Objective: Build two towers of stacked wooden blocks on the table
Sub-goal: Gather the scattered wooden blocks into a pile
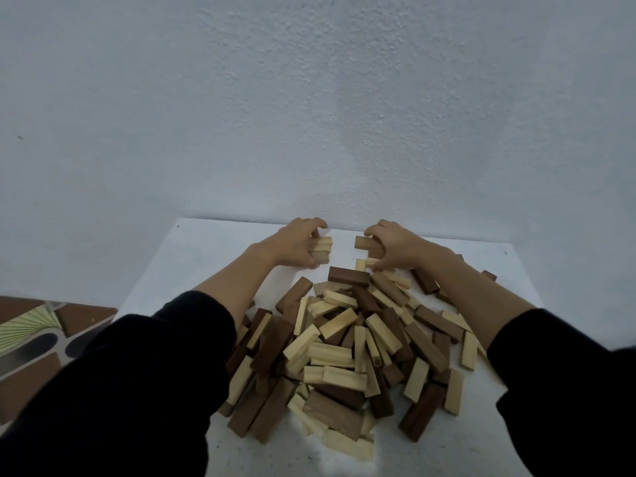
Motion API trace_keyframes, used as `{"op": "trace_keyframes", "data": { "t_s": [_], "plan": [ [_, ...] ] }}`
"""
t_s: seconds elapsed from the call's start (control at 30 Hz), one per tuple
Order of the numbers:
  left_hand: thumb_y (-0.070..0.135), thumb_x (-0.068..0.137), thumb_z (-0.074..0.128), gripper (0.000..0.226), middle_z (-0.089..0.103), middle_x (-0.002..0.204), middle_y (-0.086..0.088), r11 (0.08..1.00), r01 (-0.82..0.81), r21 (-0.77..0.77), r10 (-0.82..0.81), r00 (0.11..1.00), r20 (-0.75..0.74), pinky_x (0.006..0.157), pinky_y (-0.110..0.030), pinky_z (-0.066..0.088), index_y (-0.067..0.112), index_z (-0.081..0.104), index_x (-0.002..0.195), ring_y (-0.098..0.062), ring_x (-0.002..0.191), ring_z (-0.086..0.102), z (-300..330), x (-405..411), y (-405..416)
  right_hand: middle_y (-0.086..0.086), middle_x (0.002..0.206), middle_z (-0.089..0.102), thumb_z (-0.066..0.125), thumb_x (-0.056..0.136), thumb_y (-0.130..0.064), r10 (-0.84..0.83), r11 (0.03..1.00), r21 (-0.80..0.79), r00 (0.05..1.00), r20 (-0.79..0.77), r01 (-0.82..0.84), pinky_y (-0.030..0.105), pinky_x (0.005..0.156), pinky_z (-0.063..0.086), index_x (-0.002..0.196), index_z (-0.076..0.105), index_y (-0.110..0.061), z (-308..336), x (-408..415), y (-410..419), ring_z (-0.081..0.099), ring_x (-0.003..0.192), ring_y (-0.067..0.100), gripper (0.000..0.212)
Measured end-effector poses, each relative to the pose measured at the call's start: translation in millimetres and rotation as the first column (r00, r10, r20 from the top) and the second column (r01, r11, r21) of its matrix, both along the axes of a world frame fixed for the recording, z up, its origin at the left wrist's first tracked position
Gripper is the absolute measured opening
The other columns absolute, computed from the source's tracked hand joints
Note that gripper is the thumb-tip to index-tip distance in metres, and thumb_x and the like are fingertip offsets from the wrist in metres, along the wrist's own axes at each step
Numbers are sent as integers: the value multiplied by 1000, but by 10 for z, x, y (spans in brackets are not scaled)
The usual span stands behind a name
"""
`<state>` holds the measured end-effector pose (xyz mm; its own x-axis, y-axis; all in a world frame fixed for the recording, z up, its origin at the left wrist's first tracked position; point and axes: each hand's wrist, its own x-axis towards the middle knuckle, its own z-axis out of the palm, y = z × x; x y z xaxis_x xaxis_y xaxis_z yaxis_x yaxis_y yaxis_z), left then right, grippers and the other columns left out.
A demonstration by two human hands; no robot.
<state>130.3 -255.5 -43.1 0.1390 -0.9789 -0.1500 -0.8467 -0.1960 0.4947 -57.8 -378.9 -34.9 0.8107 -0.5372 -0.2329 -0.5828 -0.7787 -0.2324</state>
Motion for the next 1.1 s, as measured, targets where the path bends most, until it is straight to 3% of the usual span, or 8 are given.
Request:
{"op": "trace_keyframes", "data": {
  "t_s": [0.2,0.37,0.47,0.6,0.8,0.87,0.97,1.1],
  "plan": [
    [18,72,81,84,48,123,-8,998,-67,-8,66,994,-83,82,-24,37,13,33,140,-17,102,44,59,-47,124,5,122,44,72,75,-25,-125,992,37,987,105,121,31,87,43,134,42,-14,105,-94,34,45,108,19,67],
    [10,75,75,72,47,118,-5,985,-159,-65,142,967,-213,58,-18,47,16,37,136,-16,90,52,266,-66,390,1,108,54,73,72,-21,-187,968,210,951,248,136,28,75,48,123,52,-14,394,-183,265,56,88,15,55],
    [12,75,75,68,45,116,-4,976,-198,-91,168,949,-268,57,-21,50,17,40,134,-15,87,52,376,-107,621,-7,100,57,72,73,-22,-201,934,343,940,276,99,25,70,50,116,55,-22,600,-271,592,60,84,10,45],
    [19,74,76,56,46,114,-1,973,-199,-115,169,959,-227,66,-19,41,20,50,123,-14,94,48,414,-162,919,-11,101,56,72,74,-26,-115,927,373,967,227,23,22,72,48,115,55,-27,744,-388,1024,57,87,8,44],
    [21,75,76,50,48,115,-5,957,-270,-105,246,949,-198,63,-16,42,19,53,119,-15,96,48,323,-141,1388,-3,114,48,69,75,-29,96,974,183,978,188,-130,31,88,46,125,49,-20,798,-363,1596,49,101,13,55],
    [23,77,75,52,46,116,-6,952,-296,-81,279,945,-170,72,-20,44,17,52,123,-17,101,46,267,-134,1506,-5,109,43,67,74,-32,161,981,82,976,145,-174,34,87,45,127,45,-22,759,-322,1722,45,98,12,58],
    [31,82,71,57,46,123,-9,966,-259,8,259,964,-62,97,-33,40,15,49,131,-23,116,42,148,-139,1652,-2,113,42,64,78,-40,280,957,-95,959,42,-275,30,81,38,131,42,-20,658,-277,1839,41,105,15,60],
    [33,85,68,56,48,125,-10,970,-237,59,239,970,-46,101,-35,38,13,48,133,-25,119,43,75,-174,1746,0,117,43,65,79,-46,297,949,-111,955,-13,-297,31,84,38,127,45,-17,550,-274,1847,41,109,17,59]
  ]
}}
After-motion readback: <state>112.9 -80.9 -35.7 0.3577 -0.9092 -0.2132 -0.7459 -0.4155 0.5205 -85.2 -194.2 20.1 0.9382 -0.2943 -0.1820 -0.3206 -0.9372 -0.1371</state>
